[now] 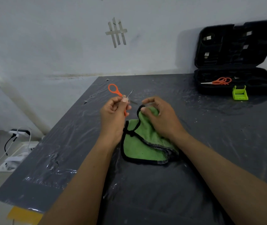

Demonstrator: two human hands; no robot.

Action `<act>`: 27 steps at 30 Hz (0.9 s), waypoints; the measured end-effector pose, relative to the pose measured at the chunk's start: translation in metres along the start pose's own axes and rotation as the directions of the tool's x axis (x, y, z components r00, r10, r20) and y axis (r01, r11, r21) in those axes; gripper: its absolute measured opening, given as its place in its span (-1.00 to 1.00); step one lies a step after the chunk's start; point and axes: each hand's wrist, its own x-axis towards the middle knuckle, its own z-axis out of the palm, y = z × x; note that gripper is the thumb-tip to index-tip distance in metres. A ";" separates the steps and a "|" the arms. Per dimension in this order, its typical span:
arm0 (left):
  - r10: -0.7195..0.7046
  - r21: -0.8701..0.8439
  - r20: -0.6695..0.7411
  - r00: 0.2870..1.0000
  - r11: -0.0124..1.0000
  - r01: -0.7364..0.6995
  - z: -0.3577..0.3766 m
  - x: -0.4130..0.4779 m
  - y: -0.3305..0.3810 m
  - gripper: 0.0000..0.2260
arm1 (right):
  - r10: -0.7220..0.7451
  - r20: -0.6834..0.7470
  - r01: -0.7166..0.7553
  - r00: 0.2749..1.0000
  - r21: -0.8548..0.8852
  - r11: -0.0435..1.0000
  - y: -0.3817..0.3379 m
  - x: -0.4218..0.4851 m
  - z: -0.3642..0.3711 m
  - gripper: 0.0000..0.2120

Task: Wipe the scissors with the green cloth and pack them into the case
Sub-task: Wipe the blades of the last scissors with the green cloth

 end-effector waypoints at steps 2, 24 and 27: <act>-0.052 -0.078 0.019 0.998 0.996 0.053 0.000 0.000 0.001 -0.93 | -0.004 0.009 0.005 1.000 -0.053 0.999 -0.002 -0.002 0.001 -0.87; 0.109 0.133 0.050 0.993 0.984 -0.115 0.007 -0.011 -0.006 -0.89 | -0.093 -0.037 0.083 0.995 -0.217 0.973 -0.004 -0.002 0.006 -0.89; 0.031 -0.031 -0.043 0.999 0.999 -0.033 0.004 -0.007 0.001 -0.89 | -0.046 -0.029 0.040 0.999 -0.205 0.978 -0.003 -0.003 0.002 -0.87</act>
